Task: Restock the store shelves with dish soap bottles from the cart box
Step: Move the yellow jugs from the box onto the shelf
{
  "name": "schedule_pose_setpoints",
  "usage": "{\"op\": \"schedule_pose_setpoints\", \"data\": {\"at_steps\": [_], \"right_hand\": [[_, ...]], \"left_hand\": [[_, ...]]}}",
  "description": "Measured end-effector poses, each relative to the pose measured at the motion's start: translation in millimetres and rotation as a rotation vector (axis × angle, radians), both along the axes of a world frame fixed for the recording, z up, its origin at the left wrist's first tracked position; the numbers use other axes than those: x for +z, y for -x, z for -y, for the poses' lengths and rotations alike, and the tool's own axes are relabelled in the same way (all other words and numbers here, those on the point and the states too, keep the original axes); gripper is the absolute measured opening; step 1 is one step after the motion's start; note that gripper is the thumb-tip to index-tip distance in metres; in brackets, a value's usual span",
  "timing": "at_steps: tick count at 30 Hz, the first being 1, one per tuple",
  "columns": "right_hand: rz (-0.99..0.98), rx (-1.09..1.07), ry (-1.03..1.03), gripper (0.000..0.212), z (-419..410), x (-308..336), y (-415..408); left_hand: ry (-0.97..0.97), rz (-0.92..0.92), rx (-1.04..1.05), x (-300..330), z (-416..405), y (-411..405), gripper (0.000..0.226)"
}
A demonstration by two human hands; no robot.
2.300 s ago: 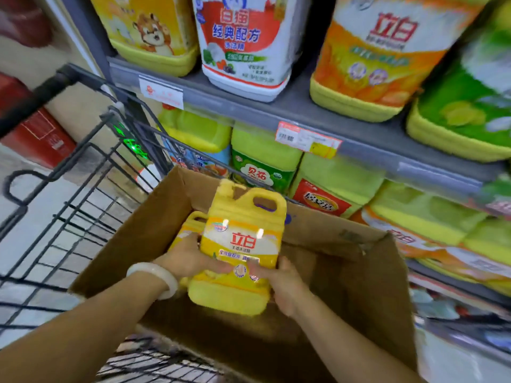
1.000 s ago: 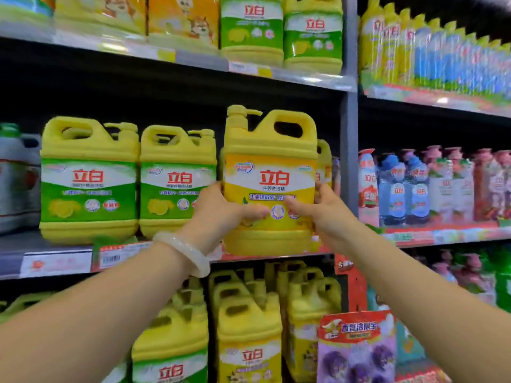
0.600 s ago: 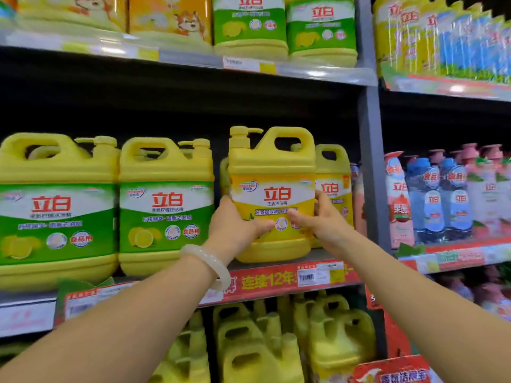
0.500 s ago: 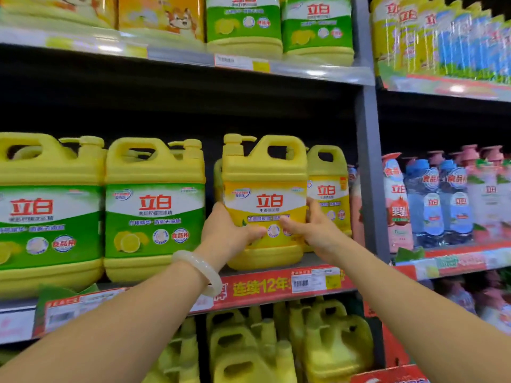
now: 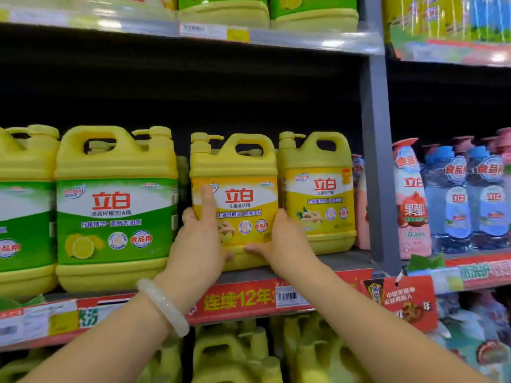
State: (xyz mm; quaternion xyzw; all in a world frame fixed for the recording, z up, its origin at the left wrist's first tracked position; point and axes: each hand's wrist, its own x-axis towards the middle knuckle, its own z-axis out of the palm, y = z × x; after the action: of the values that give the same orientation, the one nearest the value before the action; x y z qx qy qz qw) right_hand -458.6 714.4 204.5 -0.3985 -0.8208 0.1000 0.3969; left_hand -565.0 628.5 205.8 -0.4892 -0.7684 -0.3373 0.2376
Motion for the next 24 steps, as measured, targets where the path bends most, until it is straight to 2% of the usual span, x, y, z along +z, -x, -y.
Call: {"op": "schedule_pose_setpoints", "data": {"at_steps": [3,8,16,24], "right_hand": [[0.125,-0.034,-0.046,0.100,-6,-4,11],[0.258,-0.098,-0.123,0.099,-13,3,20],[0.271,-0.115,-0.131,0.083,-29,2,33],[0.243,-0.129,-0.122,0.077,-33,3,37]], "left_hand": [[0.090,-0.053,0.053,-7,-7,6,0.102],[0.158,-0.074,0.186,-3,-25,13,0.098],[0.192,-0.140,0.275,-4,-42,21,0.091],[0.179,-0.073,0.243,-2,-48,26,0.089]]}}
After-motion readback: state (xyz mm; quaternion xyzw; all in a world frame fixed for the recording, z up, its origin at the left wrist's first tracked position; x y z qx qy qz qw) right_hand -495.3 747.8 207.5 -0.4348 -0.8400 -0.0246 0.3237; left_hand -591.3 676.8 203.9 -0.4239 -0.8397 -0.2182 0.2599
